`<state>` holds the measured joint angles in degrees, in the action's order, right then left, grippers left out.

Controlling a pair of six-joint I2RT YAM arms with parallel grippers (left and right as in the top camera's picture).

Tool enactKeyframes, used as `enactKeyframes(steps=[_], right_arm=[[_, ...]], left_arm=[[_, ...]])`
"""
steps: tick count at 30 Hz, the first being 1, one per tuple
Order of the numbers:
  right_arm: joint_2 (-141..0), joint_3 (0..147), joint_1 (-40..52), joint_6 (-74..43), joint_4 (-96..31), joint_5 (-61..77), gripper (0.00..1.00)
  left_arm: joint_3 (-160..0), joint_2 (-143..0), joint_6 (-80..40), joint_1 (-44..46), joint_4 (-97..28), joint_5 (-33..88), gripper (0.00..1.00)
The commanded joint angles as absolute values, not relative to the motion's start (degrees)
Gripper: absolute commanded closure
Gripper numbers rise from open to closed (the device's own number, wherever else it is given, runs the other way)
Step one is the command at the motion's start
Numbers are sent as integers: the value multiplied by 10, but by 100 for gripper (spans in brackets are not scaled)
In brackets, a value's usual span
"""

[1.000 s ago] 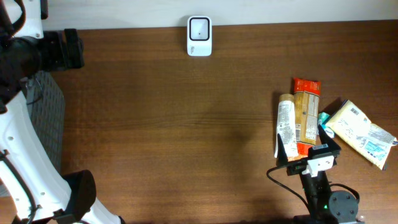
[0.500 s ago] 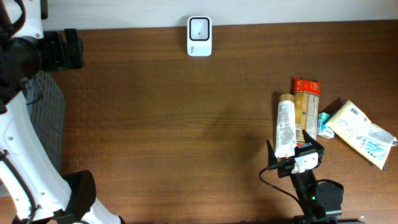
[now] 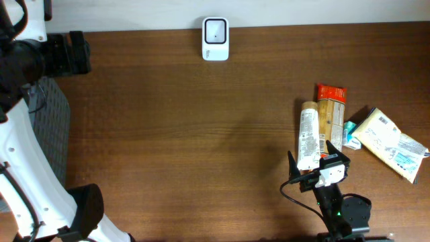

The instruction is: Scan the item barcode

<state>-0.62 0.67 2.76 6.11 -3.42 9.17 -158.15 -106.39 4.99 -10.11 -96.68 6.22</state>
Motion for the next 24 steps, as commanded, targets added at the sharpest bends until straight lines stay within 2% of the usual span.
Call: enactKeyframes(steps=[1, 18, 24], right_arm=[[-2, 3, 26, 55, -37, 101, 1], [-2, 3, 26, 55, -37, 101, 1], [-2, 3, 26, 55, -37, 101, 1]], left_arm=[[-1583, -1064, 57, -104, -967, 66, 1], [-1581, -1005, 57, -107, -965, 65, 1], [-1491, -972, 64, -101, -944, 82, 1]])
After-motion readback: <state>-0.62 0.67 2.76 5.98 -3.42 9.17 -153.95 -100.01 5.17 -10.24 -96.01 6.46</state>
